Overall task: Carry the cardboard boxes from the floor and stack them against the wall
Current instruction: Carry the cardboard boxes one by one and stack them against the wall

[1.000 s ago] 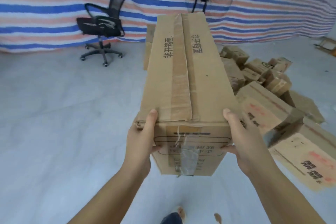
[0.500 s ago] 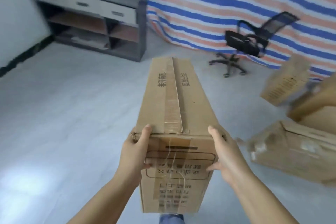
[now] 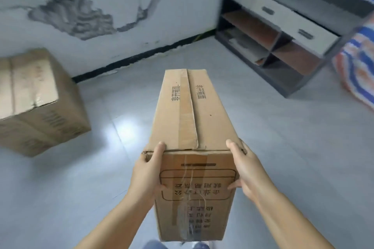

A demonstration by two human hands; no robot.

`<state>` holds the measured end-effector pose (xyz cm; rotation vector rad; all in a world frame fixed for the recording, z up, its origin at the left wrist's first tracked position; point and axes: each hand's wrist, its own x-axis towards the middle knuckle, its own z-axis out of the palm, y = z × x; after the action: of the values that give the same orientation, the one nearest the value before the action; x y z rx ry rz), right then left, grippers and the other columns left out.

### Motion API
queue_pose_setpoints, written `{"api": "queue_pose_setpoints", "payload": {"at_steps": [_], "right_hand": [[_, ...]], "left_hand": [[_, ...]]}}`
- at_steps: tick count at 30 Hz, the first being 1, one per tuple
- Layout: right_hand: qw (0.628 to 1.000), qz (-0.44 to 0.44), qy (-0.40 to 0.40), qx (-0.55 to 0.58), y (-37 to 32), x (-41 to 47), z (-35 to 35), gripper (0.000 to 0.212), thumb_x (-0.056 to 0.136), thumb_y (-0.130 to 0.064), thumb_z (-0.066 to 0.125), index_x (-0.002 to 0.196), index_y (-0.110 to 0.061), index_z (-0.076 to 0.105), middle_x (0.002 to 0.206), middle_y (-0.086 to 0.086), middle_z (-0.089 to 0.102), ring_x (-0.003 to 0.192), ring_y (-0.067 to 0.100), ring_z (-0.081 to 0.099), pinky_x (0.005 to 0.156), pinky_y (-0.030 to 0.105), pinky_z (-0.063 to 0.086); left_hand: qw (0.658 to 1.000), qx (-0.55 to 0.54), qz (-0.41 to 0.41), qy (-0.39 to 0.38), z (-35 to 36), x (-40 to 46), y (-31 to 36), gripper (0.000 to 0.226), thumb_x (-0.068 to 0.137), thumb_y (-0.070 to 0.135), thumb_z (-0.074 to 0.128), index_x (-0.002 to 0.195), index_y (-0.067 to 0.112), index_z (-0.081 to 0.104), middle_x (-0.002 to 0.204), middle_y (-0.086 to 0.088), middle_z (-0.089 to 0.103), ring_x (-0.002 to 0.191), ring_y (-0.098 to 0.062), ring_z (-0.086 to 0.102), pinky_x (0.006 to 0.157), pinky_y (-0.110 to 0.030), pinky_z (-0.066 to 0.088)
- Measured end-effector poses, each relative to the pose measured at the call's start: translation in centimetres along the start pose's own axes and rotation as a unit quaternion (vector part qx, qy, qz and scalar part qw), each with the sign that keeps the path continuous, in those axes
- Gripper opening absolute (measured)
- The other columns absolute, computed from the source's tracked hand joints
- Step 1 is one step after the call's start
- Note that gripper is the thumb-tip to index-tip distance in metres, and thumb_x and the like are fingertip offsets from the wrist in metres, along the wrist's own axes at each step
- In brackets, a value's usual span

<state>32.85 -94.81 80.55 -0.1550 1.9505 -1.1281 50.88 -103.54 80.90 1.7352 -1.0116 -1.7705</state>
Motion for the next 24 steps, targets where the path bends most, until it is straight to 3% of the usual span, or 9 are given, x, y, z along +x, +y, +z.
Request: {"api": "queue_pose_setpoints", "payload": {"at_steps": [5,8,10,16,21,24], "right_hand": [[0.993,-0.038,-0.094,-0.06,-7.3,4.6,10.8,0.014,0.095,-0.043,0.045,0.099,-0.054,0.054,0.092,-0.033,0.053,0.082,0.0,0.05,0.074,0.056,0.054],[0.988,-0.051,-0.128,-0.071,-10.8,6.9,18.3,0.019,0.095,-0.044,0.046,0.111,-0.049,0.055,0.096,-0.026,0.059,0.085,0.006,0.058,0.071,0.055,0.055],[0.986,-0.059,-0.14,-0.068,-12.9,8.2,23.5,0.024,0.094,-0.044,0.048,0.117,-0.045,0.055,0.1,-0.021,0.063,0.09,0.012,0.062,0.074,0.054,0.055],[0.98,-0.064,-0.169,-0.08,-21.4,11.3,37.9,0.035,0.094,-0.045,0.048,0.129,-0.039,0.051,0.106,-0.02,0.061,0.092,0.011,0.06,0.072,0.055,0.054],[0.975,-0.085,-0.191,-0.073,-27.6,15.1,47.3,0.032,0.094,-0.042,0.05,0.124,-0.037,0.055,0.098,-0.018,0.066,0.084,0.01,0.064,0.069,0.054,0.056],[0.97,-0.096,-0.21,-0.072,-30.3,18.3,52.4,0.024,0.095,-0.039,0.05,0.118,-0.04,0.057,0.099,-0.017,0.068,0.075,0.006,0.066,0.067,0.049,0.057]], "left_hand": [[0.994,-0.072,0.012,0.078,-6.1,7.1,4.9,0.021,0.087,0.048,0.059,0.092,0.027,0.06,0.082,0.012,0.068,0.076,-0.008,0.066,0.07,-0.051,0.058],[0.99,-0.094,0.037,0.097,-10.6,12.0,7.9,0.018,0.089,0.047,0.057,0.09,0.03,0.06,0.066,0.022,0.068,0.064,-0.001,0.066,0.066,-0.049,0.058],[0.987,-0.111,0.04,0.111,-13.7,15.5,10.1,0.016,0.088,0.048,0.057,0.086,0.031,0.059,0.063,0.023,0.067,0.07,-0.005,0.066,0.068,-0.051,0.058],[0.981,-0.13,0.046,0.133,-22.7,24.9,19.0,0.021,0.086,0.052,0.057,0.098,0.035,0.059,0.101,0.005,0.068,0.094,-0.019,0.066,0.074,-0.05,0.057],[0.977,-0.146,0.058,0.143,-27.3,32.6,25.4,0.018,0.086,0.052,0.057,0.098,0.039,0.058,0.107,0.005,0.067,0.098,-0.02,0.065,0.072,-0.049,0.057],[0.971,-0.166,0.053,0.163,-29.0,37.7,28.0,0.037,0.085,0.054,0.058,0.113,0.03,0.058,0.108,0.003,0.067,0.097,-0.02,0.065,0.069,-0.044,0.057]]}}
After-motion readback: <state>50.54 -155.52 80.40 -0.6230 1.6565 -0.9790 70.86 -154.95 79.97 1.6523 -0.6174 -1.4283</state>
